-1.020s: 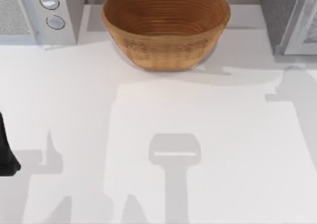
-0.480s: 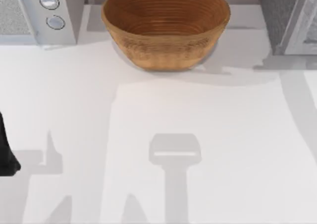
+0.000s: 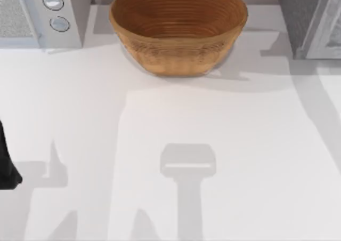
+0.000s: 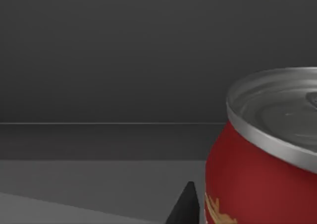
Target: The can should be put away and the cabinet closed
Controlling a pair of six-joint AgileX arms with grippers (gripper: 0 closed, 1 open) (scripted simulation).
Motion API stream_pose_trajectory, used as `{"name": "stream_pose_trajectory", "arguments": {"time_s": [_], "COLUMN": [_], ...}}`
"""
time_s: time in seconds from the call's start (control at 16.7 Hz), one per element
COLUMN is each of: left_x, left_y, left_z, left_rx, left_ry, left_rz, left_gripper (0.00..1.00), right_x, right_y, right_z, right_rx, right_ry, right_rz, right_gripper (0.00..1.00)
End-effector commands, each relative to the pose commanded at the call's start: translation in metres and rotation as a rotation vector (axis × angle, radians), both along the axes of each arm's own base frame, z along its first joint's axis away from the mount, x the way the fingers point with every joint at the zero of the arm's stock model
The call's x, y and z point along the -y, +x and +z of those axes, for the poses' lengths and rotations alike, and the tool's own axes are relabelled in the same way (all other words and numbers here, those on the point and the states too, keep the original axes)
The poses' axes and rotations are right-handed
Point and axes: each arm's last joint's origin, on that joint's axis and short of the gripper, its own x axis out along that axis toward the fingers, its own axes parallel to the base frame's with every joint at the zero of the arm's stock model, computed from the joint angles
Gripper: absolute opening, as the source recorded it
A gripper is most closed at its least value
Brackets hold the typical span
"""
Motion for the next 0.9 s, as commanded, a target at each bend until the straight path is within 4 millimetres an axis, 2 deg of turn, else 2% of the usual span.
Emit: {"name": "stream_pose_trajectory", "arguments": {"time_s": [0.48,0.9], "left_x": [0.000,0.000], "left_y": [0.000,0.000], "left_z": [0.000,0.000], "left_rx": [0.000,0.000], "left_ry": [0.000,0.000], "left_rz": [0.000,0.000], "left_gripper": [1.00,1.00], "right_x": [0.000,-0.005], "right_y": [0.003,0.033], "right_z": [0.001,0.020], "right_rx": [-0.002,0.006], "right_ry": [0.002,0.007], "right_rz": [-0.005,0.011], "right_gripper": [0.00,0.00]}}
